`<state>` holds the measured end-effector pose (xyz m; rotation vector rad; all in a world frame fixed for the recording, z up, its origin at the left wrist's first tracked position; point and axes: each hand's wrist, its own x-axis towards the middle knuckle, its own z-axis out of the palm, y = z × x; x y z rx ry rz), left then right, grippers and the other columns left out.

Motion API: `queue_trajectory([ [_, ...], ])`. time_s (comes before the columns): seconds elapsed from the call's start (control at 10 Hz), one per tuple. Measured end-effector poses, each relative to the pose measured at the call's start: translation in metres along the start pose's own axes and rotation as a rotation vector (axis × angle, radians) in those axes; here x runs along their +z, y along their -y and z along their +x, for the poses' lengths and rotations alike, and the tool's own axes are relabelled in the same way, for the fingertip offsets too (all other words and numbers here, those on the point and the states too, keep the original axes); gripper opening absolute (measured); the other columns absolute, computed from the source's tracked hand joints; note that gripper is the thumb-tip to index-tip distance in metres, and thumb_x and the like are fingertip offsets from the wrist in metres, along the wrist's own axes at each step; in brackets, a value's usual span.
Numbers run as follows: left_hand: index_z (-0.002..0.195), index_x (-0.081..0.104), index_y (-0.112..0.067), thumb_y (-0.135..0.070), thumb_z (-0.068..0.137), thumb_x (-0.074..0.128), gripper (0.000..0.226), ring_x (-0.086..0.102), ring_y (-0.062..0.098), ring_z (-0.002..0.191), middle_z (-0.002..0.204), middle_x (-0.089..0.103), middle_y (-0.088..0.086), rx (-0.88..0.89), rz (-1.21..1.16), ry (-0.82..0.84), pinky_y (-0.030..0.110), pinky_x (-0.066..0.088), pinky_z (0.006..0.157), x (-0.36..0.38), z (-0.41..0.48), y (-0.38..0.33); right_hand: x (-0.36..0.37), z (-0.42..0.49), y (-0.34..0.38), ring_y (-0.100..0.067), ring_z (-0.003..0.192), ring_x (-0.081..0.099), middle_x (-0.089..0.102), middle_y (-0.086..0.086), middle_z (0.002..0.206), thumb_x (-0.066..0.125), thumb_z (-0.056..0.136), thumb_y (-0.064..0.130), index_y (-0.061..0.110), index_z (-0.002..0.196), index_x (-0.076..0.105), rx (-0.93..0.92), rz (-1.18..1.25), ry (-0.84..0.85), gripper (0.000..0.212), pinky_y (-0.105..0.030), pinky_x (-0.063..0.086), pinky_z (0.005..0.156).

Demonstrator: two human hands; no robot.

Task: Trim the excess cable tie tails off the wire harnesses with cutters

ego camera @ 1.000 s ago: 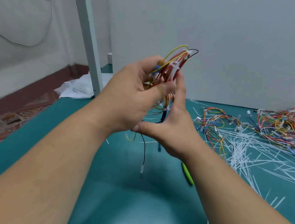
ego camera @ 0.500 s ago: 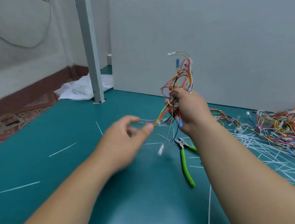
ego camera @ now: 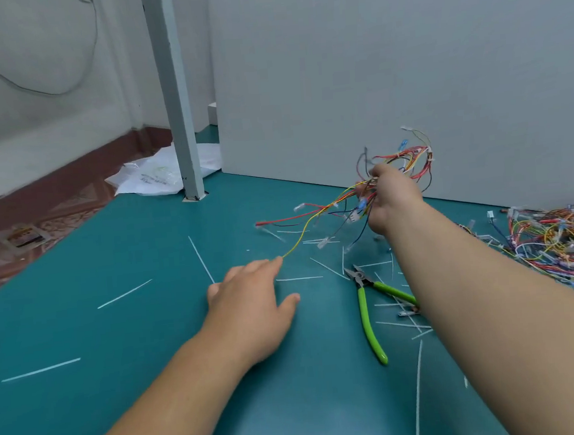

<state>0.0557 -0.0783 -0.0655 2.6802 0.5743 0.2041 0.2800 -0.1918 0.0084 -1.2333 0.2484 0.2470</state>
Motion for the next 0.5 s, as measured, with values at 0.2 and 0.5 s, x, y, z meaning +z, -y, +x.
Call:
queue_trajectory([
  [0.2, 0.156, 0.026, -0.043, -0.042, 0.1, 0.051, 0.062, 0.012, 0.008, 0.155, 0.169, 0.016, -0.008, 0.249, -0.088, 0.118, 0.033, 0.011, 0.126, 0.015, -0.005, -0.004, -0.001, 0.005, -0.005, -0.026, 0.101, 0.067, 0.052, -0.01, 0.14, 0.073, 0.09, 0.045, 0.032, 0.124, 0.06, 0.038, -0.222, 0.298, 0.039, -0.038, 0.061, 0.073],
  [0.5, 0.141, 0.052, -0.041, -0.043, 0.099, 0.051, 0.042, 0.026, 0.01, 0.15, 0.158, 0.038, -0.012, 0.174, -0.16, -0.12, 0.03, 0.018, 0.12, 0.022, -0.006, 0.0, -0.027, -0.02, 0.033, -0.009, 0.052, 0.056, 0.059, 0.007, 0.068, 0.067, 0.082, 0.027, 0.017, 0.095, 0.073, -0.592, -0.083, 0.081, 0.018, -0.025, 0.038, 0.048],
])
